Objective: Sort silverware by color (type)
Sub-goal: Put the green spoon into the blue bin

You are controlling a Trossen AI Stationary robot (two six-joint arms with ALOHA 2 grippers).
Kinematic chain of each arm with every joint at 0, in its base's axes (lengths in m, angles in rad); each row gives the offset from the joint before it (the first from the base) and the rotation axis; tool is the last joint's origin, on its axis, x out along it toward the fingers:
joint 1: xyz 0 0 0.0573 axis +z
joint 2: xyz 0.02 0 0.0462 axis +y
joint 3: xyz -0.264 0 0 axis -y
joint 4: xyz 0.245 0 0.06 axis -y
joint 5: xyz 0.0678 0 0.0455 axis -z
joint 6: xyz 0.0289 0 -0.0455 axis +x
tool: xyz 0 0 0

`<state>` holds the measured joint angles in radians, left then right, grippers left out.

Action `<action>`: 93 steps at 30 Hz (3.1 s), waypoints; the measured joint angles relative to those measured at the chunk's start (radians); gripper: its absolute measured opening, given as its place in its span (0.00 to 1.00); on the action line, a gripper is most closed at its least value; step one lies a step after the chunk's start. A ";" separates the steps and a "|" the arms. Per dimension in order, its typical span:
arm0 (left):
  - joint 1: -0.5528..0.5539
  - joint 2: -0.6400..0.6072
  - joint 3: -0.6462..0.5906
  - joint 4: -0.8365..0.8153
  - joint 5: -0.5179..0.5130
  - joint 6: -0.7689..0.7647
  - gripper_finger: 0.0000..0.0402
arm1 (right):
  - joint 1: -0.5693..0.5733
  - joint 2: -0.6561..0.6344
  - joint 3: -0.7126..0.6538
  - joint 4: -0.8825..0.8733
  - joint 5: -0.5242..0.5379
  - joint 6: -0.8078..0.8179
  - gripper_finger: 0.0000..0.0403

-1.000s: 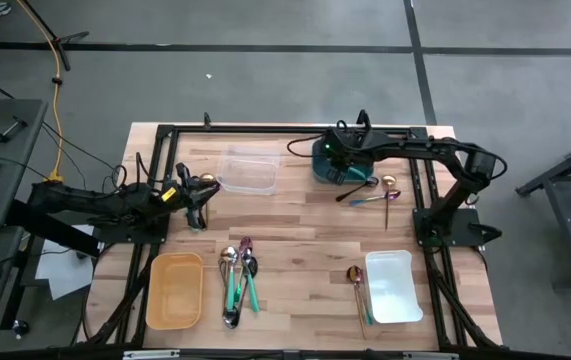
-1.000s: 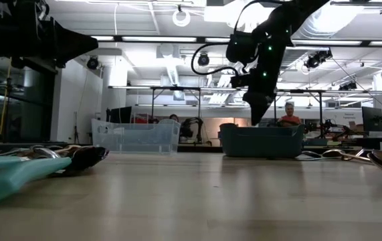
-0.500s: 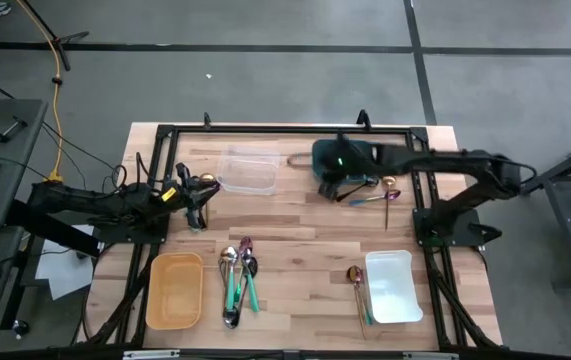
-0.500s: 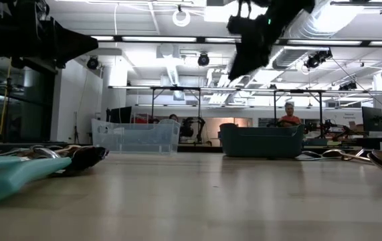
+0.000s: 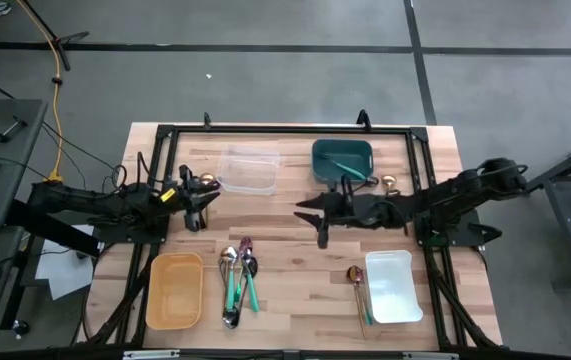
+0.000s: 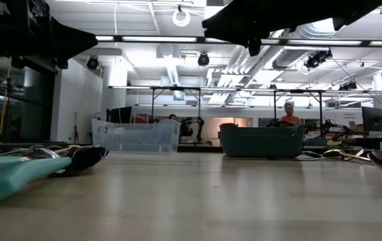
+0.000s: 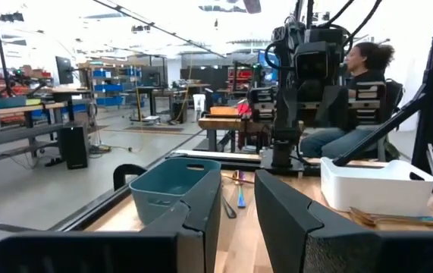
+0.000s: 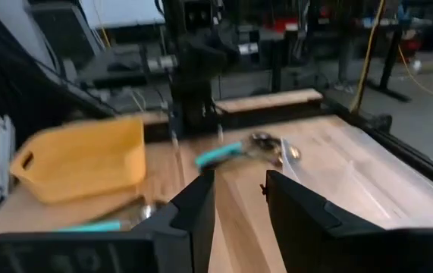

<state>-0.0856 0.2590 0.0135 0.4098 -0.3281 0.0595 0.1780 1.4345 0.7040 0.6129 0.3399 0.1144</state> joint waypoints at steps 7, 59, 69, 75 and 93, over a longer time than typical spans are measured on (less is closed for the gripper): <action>0.000 0.000 0.000 -0.001 -0.041 -0.009 0.19 | 0.001 0.000 0.008 0.002 0.000 -0.031 0.28; -0.417 1.479 0.924 -0.831 0.114 0.563 0.49 | -0.001 0.001 0.009 -0.055 -0.002 -0.138 0.28; -0.366 1.476 0.922 -0.823 0.206 0.560 0.37 | -0.001 0.001 0.009 -0.055 -0.002 -0.119 0.28; -0.349 1.477 0.920 -0.815 0.226 0.560 0.20 | -0.001 0.001 0.009 -0.055 -0.002 -0.114 0.28; -0.346 1.464 0.957 -0.877 0.209 0.449 0.00 | -0.001 0.001 0.009 -0.055 -0.002 -0.121 0.28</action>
<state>-0.4320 1.7228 0.9703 -0.4676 -0.1192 0.5086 0.1772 1.4353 0.7128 0.5575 0.3374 -0.0067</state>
